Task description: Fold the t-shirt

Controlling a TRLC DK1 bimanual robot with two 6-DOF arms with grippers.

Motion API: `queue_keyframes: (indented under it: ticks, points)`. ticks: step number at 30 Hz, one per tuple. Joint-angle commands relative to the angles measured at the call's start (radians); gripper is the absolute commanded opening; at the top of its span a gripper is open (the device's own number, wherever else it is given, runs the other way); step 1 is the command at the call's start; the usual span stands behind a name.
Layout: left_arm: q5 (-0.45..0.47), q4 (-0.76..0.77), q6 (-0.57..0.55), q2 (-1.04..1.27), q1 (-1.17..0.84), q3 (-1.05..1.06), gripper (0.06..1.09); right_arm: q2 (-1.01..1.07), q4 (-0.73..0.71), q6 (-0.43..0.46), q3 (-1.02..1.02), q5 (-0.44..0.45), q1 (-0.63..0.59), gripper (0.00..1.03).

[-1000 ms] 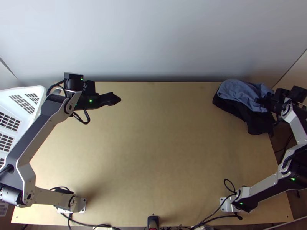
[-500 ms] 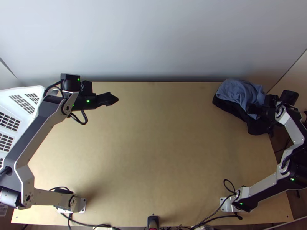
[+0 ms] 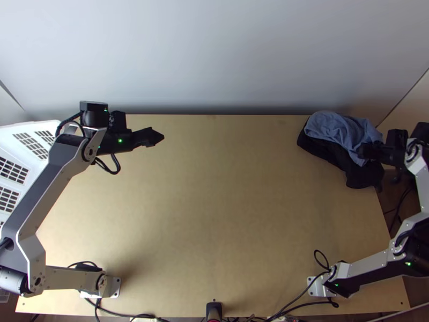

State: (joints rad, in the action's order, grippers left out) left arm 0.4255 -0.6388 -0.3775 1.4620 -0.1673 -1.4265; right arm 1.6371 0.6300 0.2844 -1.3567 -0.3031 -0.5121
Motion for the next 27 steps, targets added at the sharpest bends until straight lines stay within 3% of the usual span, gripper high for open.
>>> queue_keyframes:
  ticks: [1,7,15,27]
  points:
    - [0.002,-0.007,-0.001,-0.035,0.000,0.009,1.04,-0.132,0.166,0.071,0.028,0.001,-0.023,0.99]
    - [0.001,-0.010,0.000,-0.101,0.028,0.037,1.04,-0.338,0.172,0.048,0.110,-0.044,-0.012,0.99]
    - [0.001,0.021,0.012,-0.284,0.163,0.178,1.04,-0.543,0.151,-0.111,0.163,-0.076,0.078,0.99]
    - [-0.001,0.145,0.055,-0.594,0.316,0.543,1.04,-0.907,-0.082,-0.314,0.465,-0.074,0.265,0.99]
